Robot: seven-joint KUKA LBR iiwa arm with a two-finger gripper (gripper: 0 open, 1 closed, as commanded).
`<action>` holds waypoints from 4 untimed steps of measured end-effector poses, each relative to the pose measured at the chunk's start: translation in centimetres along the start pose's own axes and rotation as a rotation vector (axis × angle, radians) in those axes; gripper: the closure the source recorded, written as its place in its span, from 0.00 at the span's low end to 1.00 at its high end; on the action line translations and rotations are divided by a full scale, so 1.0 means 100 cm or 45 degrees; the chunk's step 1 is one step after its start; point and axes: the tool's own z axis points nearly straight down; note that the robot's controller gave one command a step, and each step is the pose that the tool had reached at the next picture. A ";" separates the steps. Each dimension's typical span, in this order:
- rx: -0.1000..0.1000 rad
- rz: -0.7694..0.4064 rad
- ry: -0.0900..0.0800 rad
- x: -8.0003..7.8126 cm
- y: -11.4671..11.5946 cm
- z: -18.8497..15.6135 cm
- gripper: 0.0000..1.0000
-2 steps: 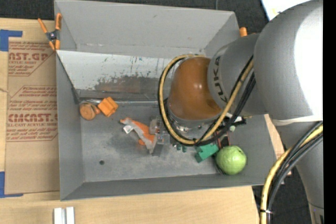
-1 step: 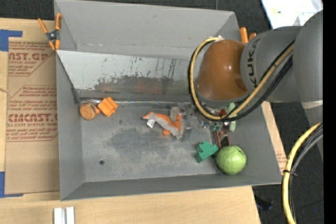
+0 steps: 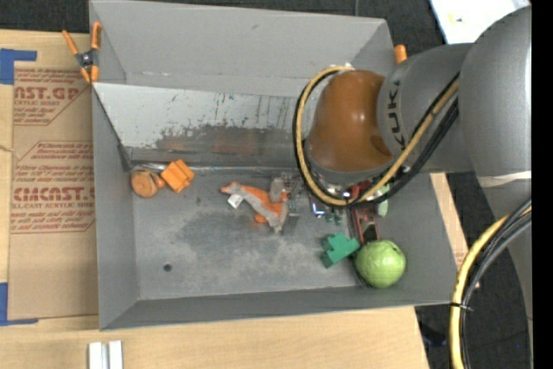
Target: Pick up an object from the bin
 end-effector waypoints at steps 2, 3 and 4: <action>-0.010 -0.311 0.008 0.029 0.004 -0.047 1.00; -0.008 -0.041 -0.003 0.002 0.011 -0.009 1.00; -0.008 -0.105 0.005 0.000 0.015 -0.070 1.00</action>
Offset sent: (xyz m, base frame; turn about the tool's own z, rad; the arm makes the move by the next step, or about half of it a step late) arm -0.0365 0.0031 0.0465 -0.2517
